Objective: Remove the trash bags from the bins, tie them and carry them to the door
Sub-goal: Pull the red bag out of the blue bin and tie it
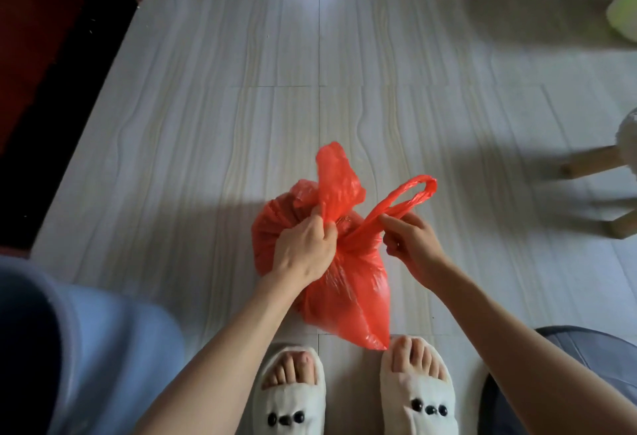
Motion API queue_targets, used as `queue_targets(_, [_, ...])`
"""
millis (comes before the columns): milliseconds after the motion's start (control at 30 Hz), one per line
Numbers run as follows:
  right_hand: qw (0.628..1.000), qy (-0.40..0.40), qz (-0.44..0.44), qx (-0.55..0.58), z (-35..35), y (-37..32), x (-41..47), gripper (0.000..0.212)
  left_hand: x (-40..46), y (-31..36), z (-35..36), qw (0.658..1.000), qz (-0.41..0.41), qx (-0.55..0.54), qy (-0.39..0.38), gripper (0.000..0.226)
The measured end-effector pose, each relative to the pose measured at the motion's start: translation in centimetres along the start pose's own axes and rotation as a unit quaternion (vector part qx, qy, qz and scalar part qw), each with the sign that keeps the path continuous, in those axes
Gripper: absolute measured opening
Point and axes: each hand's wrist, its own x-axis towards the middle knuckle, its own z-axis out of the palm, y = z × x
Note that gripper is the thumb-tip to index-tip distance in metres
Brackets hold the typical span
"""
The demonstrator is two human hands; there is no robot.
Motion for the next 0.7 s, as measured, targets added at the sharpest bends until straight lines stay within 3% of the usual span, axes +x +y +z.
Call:
queue_targets(167, [0.992,-0.010,-0.095,-0.076,-0.3,-2.6,-0.8,0.019,0.3,1.0,1.1,0.980,-0.023,0.194,-0.046,0.093])
queue_targets(200, [0.990,-0.012,-0.110,-0.084,-0.2,-3.0,-0.9,0.020,0.4,1.3,1.7,0.975,-0.031,0.216,-0.043,0.094])
queue_targets(300, [0.980,-0.056,-0.154,-0.114,0.4,-3.9,-0.7,0.021,0.9,1.6,2.5,0.963,0.002,0.269,-0.036,0.066])
queue_targets(367, [0.954,-0.096,-0.180,-0.218,0.6,-4.2,-0.4,0.030,0.9,1.1,2.4,0.957,0.057,0.277,-0.063,0.055])
queue_targets(433, [0.895,-0.143,-0.202,-0.371,0.4,-4.0,0.4,0.065,0.6,0.5,1.8,0.964,0.089,0.231,-0.100,0.049])
queue_targets(500, [0.831,-0.196,-0.180,-0.488,0.6,-3.6,1.1,0.080,0.4,0.0,0.7,0.977,0.076,0.146,-0.135,0.046])
queue_targets(600, [0.770,-0.229,-0.143,-0.578,1.0,-3.3,1.8,0.074,0.4,-0.8,-0.8,0.983,0.019,0.037,-0.181,0.046])
queue_targets(633, [0.770,-0.225,-0.135,-0.581,0.8,-3.4,1.9,0.068,0.4,-1.2,-1.3,0.983,-0.003,-0.010,-0.182,0.045])
queue_targets(700, [0.792,-0.214,-0.147,-0.552,0.0,-3.3,1.8,0.036,0.6,-2.2,-2.0,0.971,-0.038,-0.161,-0.174,0.042])
